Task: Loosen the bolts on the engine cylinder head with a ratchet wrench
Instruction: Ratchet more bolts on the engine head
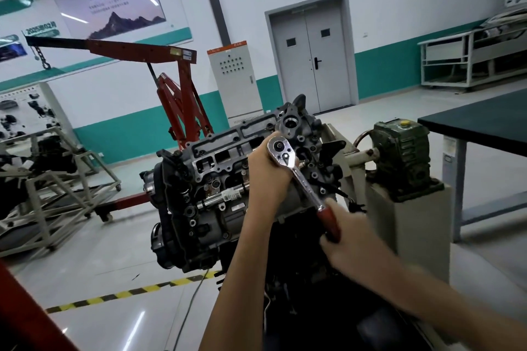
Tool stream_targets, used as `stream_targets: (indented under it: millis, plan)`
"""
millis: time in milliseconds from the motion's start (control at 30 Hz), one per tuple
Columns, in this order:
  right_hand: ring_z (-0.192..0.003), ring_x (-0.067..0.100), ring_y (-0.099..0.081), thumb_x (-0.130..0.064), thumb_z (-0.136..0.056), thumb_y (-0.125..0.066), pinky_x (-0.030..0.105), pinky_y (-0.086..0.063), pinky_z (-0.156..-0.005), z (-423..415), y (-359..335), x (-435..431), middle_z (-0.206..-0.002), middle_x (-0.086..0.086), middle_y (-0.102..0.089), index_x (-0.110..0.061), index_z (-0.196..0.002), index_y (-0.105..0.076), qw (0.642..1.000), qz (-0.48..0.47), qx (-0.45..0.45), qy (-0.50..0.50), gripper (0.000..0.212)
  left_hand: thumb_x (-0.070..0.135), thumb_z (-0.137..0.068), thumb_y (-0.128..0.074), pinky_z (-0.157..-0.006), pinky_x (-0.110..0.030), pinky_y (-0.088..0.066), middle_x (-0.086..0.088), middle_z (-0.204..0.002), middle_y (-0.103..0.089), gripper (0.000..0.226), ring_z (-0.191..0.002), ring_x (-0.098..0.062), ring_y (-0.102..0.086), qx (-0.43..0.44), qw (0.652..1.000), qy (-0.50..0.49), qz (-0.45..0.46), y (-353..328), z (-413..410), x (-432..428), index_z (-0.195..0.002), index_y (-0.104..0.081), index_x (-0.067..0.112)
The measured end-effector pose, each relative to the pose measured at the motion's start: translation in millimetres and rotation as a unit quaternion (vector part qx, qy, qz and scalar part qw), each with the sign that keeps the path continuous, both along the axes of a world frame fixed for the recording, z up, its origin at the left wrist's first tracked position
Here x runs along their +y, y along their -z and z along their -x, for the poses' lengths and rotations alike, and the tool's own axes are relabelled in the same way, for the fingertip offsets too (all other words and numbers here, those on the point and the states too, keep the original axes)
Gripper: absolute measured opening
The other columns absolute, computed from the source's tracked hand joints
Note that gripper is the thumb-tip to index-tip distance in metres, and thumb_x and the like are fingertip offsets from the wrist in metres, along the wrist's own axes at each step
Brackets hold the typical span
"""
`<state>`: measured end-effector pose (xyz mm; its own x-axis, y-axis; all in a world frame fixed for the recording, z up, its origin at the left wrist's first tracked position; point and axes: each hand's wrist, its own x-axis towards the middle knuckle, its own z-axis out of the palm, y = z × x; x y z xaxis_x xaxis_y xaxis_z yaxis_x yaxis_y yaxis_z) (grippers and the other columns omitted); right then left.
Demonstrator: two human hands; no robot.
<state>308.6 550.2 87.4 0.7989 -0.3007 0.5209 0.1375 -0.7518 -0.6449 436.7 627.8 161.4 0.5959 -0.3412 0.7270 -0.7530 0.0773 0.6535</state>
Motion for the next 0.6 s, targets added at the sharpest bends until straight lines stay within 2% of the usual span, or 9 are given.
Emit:
stream_targets:
  millis: [100,167,233,333,433,500,600]
  plan:
    - [-0.048,-0.003,-0.047,-0.004,-0.076,-0.062,0.012,-0.041,-0.047,5.4,-38.6,-65.0,-0.062,-0.009,-0.051,-0.010,-0.104,-0.055,0.974,0.222,0.035,0.032,0.030,-0.014,-0.072,-0.063,-0.053,-0.024,-0.038,0.000,-0.057,-0.052,0.031,-0.053,-0.012,-0.042,-0.015,1.000,0.003,-0.008,-1.2,-3.5,-1.1,-0.062,-0.051,0.012]
    - [-0.050,0.005,-0.049,-0.007,-0.077,-0.060,0.020,-0.044,-0.051,3.1,-72.6,-90.8,-0.063,-0.007,-0.052,-0.012,-0.097,-0.057,0.947,0.317,0.021,0.055,0.021,-0.012,-0.072,-0.066,-0.056,-0.028,-0.041,-0.004,-0.061,-0.058,0.022,-0.054,-0.021,-0.047,-0.017,1.000,0.012,-0.011,-1.2,-4.9,-0.3,-0.067,-0.057,0.008]
    - [-0.051,0.010,-0.048,-0.010,-0.076,-0.058,0.027,-0.045,-0.054,-0.6,-88.9,-97.8,-0.062,-0.008,-0.049,-0.015,-0.091,-0.053,0.937,0.344,0.007,0.061,0.016,-0.012,-0.071,-0.062,-0.055,-0.021,-0.040,0.008,-0.059,-0.055,0.027,-0.053,-0.008,-0.045,-0.009,1.000,0.013,-0.019,-1.4,-4.9,2.5,-0.068,-0.056,0.014]
    - [-0.052,0.006,-0.053,-0.006,-0.079,-0.058,0.023,-0.050,-0.053,1.5,-63.0,-84.2,-0.062,-0.009,-0.049,-0.015,-0.097,-0.053,0.959,0.273,0.047,0.057,0.021,-0.008,-0.073,-0.063,-0.060,-0.022,-0.043,0.013,-0.064,-0.057,0.026,-0.059,-0.006,-0.049,-0.039,0.999,0.014,-0.035,1.3,-2.6,7.9,-0.076,-0.057,0.017]
    - [-0.048,0.005,-0.052,-0.006,-0.074,-0.063,0.012,-0.039,-0.048,6.3,-17.8,-36.1,-0.059,-0.007,-0.050,-0.020,-0.091,-0.047,0.995,0.088,0.034,0.026,0.028,-0.005,-0.074,-0.069,-0.070,-0.024,-0.047,0.003,-0.079,-0.063,0.022,-0.073,-0.014,-0.057,-0.091,0.995,-0.001,-0.029,2.8,1.3,5.7,-0.088,-0.059,0.008]
    - [-0.050,-0.004,-0.053,-0.002,-0.072,-0.064,0.003,-0.032,-0.044,2.6,1.0,3.9,-0.057,-0.009,-0.047,-0.023,-0.088,-0.044,0.999,-0.037,-0.005,0.016,0.033,-0.009,-0.074,-0.066,-0.066,-0.022,-0.045,0.002,-0.075,-0.060,0.025,-0.068,-0.009,-0.054,-0.087,0.996,-0.017,-0.029,2.7,4.2,1.2,-0.087,-0.056,0.009]
    - [-0.050,-0.001,-0.054,-0.001,-0.073,-0.063,0.006,-0.037,-0.042,-10.4,13.6,47.9,-0.058,-0.005,-0.051,-0.024,-0.081,-0.043,0.992,-0.122,-0.032,-0.007,0.031,-0.013,-0.071,-0.063,-0.054,-0.018,-0.035,0.008,-0.062,-0.044,0.031,-0.055,-0.002,-0.036,-0.039,0.999,-0.013,-0.013,4.1,5.5,1.6,-0.074,-0.045,0.013]
